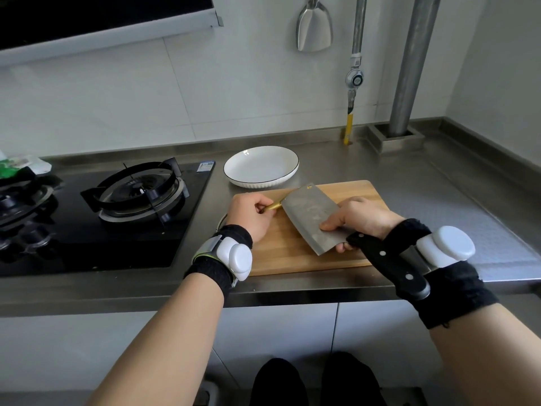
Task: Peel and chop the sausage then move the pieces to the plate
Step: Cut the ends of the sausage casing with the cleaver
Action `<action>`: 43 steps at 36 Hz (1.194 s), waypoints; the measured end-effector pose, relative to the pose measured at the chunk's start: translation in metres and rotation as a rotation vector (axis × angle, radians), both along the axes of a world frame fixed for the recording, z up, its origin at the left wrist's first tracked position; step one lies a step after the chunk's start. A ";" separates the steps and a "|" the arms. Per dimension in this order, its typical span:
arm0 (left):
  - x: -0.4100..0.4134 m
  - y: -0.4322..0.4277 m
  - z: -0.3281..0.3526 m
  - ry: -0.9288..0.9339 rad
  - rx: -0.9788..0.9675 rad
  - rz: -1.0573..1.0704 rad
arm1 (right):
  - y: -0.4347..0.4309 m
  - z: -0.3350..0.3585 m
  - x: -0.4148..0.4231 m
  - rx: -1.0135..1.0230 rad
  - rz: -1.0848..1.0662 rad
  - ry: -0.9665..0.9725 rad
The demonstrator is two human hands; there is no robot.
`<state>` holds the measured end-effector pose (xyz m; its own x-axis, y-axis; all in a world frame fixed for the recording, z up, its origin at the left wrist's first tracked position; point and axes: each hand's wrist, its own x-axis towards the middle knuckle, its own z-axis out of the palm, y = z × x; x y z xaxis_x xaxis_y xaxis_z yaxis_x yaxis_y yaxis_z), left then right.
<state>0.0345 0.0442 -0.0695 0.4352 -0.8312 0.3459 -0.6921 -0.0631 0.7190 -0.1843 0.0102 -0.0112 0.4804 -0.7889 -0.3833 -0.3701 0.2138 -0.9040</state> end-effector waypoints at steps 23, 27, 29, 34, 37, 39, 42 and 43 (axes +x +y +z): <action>0.003 -0.005 -0.004 -0.072 0.044 0.036 | 0.003 0.000 -0.002 -0.002 -0.013 -0.015; 0.003 -0.005 -0.004 -0.060 0.043 0.040 | 0.002 -0.001 -0.002 -0.008 0.031 0.003; 0.003 -0.005 -0.005 -0.051 0.048 0.044 | 0.002 -0.002 -0.001 -0.008 0.034 0.006; 0.003 -0.005 -0.005 -0.054 0.042 0.042 | 0.002 -0.002 -0.002 0.006 0.043 0.011; 0.003 -0.005 -0.004 -0.052 0.049 0.039 | 0.000 -0.003 -0.002 0.004 0.056 0.015; 0.003 -0.004 -0.004 -0.053 0.053 0.036 | 0.000 -0.003 -0.003 0.006 0.070 0.014; 0.002 -0.003 -0.002 -0.059 0.049 0.033 | 0.000 -0.002 -0.003 0.017 0.087 0.013; 0.002 -0.003 -0.002 -0.058 0.047 0.032 | 0.000 -0.002 -0.003 0.016 0.087 0.013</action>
